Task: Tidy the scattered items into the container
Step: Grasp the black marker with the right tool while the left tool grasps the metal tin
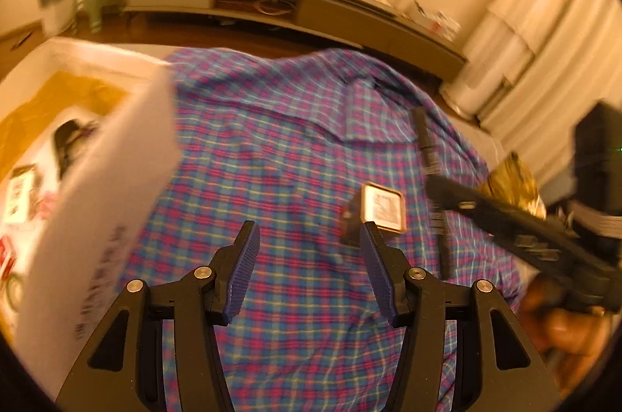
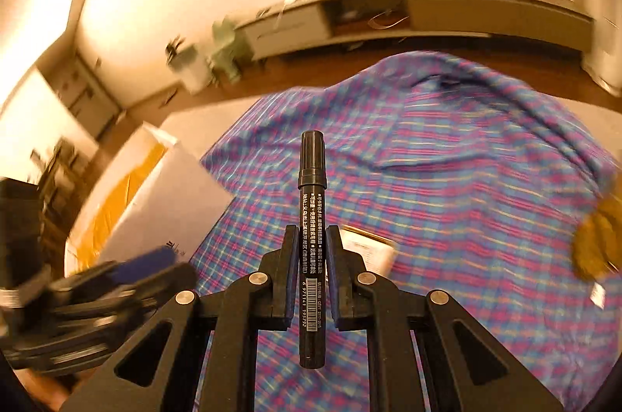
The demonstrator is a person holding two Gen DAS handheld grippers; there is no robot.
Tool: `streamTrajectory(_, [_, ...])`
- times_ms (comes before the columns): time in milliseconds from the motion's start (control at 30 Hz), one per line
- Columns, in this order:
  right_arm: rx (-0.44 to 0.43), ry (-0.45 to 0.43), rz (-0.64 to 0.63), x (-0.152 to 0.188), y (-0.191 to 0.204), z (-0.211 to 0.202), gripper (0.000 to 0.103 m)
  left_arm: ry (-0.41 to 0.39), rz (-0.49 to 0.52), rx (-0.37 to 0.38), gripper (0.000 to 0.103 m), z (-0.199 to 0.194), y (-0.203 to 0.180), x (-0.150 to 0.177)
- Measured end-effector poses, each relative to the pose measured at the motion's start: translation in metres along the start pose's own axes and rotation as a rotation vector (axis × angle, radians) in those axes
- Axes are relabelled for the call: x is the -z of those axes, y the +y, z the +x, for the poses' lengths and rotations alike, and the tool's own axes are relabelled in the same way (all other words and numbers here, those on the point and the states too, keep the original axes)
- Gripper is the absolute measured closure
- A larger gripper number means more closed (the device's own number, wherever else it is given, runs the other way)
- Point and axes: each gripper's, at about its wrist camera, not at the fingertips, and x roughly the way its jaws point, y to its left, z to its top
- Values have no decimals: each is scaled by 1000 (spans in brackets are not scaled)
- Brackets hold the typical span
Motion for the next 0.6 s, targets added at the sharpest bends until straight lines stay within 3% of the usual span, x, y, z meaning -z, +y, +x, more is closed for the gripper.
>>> streamTrajectory(133, [19,6,37,21,-20,-27,89,23,71,23,42,31,-30,3])
streamTrajectory(267, [7,12,46,42,-24,-47,89,24,138,-36,41,57,-46,4])
streamTrajectory(600, [-33,15,28,52,-20,-56,89,-6,151,-43,37,79,-59,2])
